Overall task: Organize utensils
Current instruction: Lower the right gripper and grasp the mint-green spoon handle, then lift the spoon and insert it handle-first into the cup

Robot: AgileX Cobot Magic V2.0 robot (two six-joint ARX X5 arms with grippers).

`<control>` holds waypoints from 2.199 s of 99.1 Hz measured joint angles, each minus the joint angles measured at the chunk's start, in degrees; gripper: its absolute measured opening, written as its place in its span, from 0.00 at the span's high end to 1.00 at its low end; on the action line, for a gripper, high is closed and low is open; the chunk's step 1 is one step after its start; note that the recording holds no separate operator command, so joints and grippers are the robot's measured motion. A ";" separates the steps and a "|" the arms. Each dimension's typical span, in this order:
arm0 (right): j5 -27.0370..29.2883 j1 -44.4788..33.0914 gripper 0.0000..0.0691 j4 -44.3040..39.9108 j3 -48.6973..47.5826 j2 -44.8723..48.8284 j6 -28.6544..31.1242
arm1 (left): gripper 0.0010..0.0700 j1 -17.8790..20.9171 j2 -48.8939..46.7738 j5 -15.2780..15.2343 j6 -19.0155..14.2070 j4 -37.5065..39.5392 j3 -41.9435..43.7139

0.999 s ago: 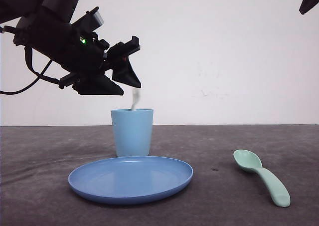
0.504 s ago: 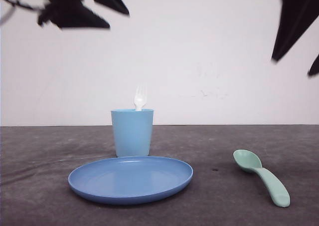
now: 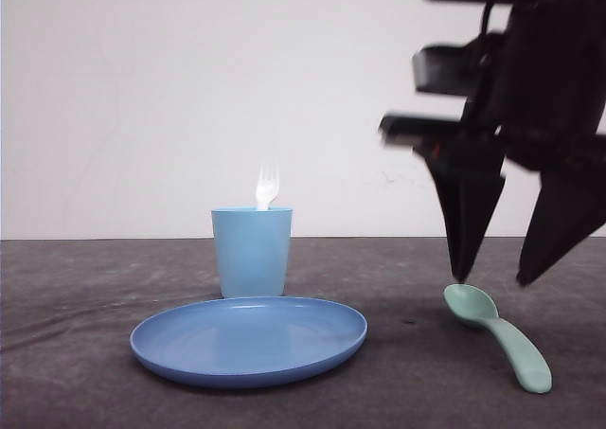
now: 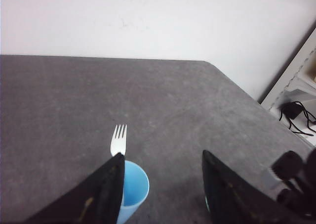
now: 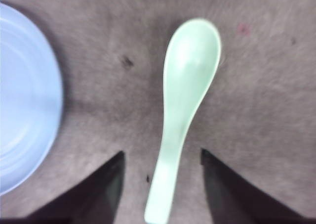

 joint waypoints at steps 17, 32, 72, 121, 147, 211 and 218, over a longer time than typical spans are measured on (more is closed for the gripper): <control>0.28 0.24 0.62 0.68 0.00 4.66 2.67 | 0.58 0.00 -1.77 0.00 0.00 -2.21 0.00; 0.50 0.22 0.62 0.87 0.00 7.61 3.56 | 0.58 0.00 -2.49 0.00 0.00 -3.54 0.02; 0.79 0.22 0.91 3.21 0.02 7.96 3.65 | 0.58 0.00 -2.80 0.83 0.00 -4.76 0.02; 8.11 2.12 0.91 23.41 13.70 -0.90 -8.57 | 0.58 0.00 -2.80 0.87 0.00 -7.45 0.02; 8.07 3.65 0.91 41.70 13.70 5.05 -15.43 | 0.58 0.00 -2.80 0.90 -0.04 -8.17 0.02; 2.49 3.98 0.61 52.94 13.68 21.97 -18.18 | 0.58 0.00 -2.80 0.94 -0.44 -10.40 0.02; 2.25 3.98 0.51 52.92 13.68 21.97 -18.18 | 0.58 0.00 -2.80 0.92 -0.44 -10.56 0.02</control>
